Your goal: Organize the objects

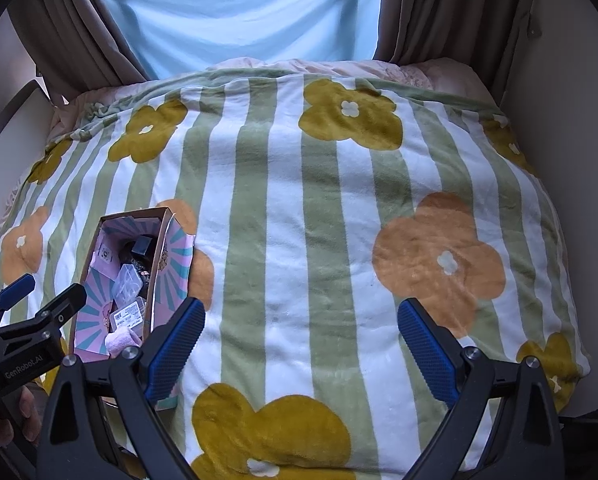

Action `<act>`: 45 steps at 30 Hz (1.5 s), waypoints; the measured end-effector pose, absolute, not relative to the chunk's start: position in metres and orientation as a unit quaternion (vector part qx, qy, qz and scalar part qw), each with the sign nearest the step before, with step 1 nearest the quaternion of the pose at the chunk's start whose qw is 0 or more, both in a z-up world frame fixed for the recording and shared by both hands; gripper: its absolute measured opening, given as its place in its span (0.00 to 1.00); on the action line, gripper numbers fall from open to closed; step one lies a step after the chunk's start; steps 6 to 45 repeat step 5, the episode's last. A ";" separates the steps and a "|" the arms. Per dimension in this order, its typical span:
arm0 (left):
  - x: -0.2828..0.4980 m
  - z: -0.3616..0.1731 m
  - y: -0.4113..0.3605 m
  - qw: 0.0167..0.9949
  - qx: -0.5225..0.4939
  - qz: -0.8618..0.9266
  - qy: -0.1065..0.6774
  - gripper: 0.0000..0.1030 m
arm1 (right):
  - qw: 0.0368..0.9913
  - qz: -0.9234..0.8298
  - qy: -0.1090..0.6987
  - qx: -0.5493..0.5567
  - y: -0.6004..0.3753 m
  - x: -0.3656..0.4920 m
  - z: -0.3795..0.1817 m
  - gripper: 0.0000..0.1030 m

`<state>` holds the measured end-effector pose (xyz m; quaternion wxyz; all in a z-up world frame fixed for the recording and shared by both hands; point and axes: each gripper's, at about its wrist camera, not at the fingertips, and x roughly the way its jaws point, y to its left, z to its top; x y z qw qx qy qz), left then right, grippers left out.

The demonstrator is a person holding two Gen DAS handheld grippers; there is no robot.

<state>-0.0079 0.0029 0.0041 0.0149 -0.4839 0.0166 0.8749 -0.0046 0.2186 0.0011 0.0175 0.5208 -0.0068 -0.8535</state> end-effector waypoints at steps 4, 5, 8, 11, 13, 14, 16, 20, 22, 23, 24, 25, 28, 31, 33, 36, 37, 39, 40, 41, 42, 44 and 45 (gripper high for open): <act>-0.007 0.003 0.012 0.013 -0.480 0.876 0.034 1.00 | 0.017 -0.849 -0.013 0.528 0.223 -0.006 -0.005 0.93; -0.008 0.001 0.015 0.013 -0.483 0.875 0.036 1.00 | 0.016 -0.848 -0.015 0.530 0.224 -0.008 -0.008 0.93; -0.008 0.001 0.015 0.013 -0.483 0.875 0.036 1.00 | 0.016 -0.848 -0.015 0.530 0.224 -0.008 -0.008 0.93; -0.008 0.001 0.015 0.013 -0.483 0.875 0.036 1.00 | 0.016 -0.848 -0.015 0.530 0.224 -0.008 -0.008 0.93; -0.008 0.001 0.015 0.013 -0.483 0.875 0.036 1.00 | 0.016 -0.848 -0.015 0.530 0.224 -0.008 -0.008 0.93; -0.008 0.001 0.015 0.013 -0.483 0.875 0.036 1.00 | 0.016 -0.848 -0.015 0.530 0.224 -0.008 -0.008 0.93; -0.008 0.001 0.015 0.013 -0.483 0.875 0.036 1.00 | 0.016 -0.848 -0.015 0.530 0.224 -0.008 -0.008 0.93; -0.008 0.001 0.015 0.013 -0.483 0.875 0.036 1.00 | 0.016 -0.848 -0.015 0.530 0.224 -0.008 -0.008 0.93; -0.008 0.001 0.015 0.013 -0.483 0.875 0.036 1.00 | 0.016 -0.848 -0.015 0.530 0.224 -0.008 -0.008 0.93; -0.008 0.001 0.015 0.013 -0.483 0.875 0.036 1.00 | 0.016 -0.848 -0.015 0.530 0.224 -0.008 -0.008 0.93; -0.008 0.001 0.015 0.013 -0.483 0.875 0.036 1.00 | 0.016 -0.848 -0.015 0.530 0.224 -0.008 -0.008 0.93; -0.008 0.001 0.015 0.013 -0.483 0.875 0.036 1.00 | 0.016 -0.848 -0.015 0.530 0.224 -0.008 -0.008 0.93; -0.008 0.001 0.015 0.013 -0.483 0.875 0.036 1.00 | 0.016 -0.848 -0.015 0.530 0.224 -0.008 -0.008 0.93; -0.008 0.001 0.015 0.013 -0.483 0.875 0.036 1.00 | 0.016 -0.848 -0.015 0.530 0.224 -0.008 -0.008 0.93; -0.008 0.001 0.015 0.013 -0.483 0.875 0.036 1.00 | 0.016 -0.848 -0.015 0.530 0.224 -0.008 -0.008 0.93; -0.008 0.001 0.015 0.013 -0.483 0.875 0.036 1.00 | 0.016 -0.848 -0.015 0.530 0.224 -0.008 -0.008 0.93; -0.008 0.001 0.015 0.013 -0.483 0.875 0.036 1.00 | 0.016 -0.848 -0.015 0.530 0.224 -0.008 -0.008 0.93; -0.008 0.001 0.015 0.013 -0.483 0.875 0.036 1.00 | 0.016 -0.848 -0.015 0.530 0.224 -0.008 -0.008 0.93; -0.008 0.001 0.015 0.013 -0.483 0.875 0.036 1.00 | 0.016 -0.848 -0.015 0.530 0.224 -0.008 -0.008 0.93; -0.008 0.001 0.015 0.013 -0.483 0.875 0.036 1.00 | 0.016 -0.848 -0.015 0.530 0.224 -0.008 -0.008 0.93; -0.008 0.001 0.015 0.013 -0.483 0.875 0.036 1.00 | 0.016 -0.848 -0.015 0.530 0.224 -0.008 -0.008 0.93; -0.008 0.001 0.015 0.013 -0.483 0.875 0.036 1.00 | 0.016 -0.848 -0.015 0.530 0.224 -0.008 -0.008 0.93; -0.008 0.001 0.015 0.013 -0.483 0.875 0.036 1.00 | 0.016 -0.848 -0.015 0.530 0.224 -0.008 -0.008 0.93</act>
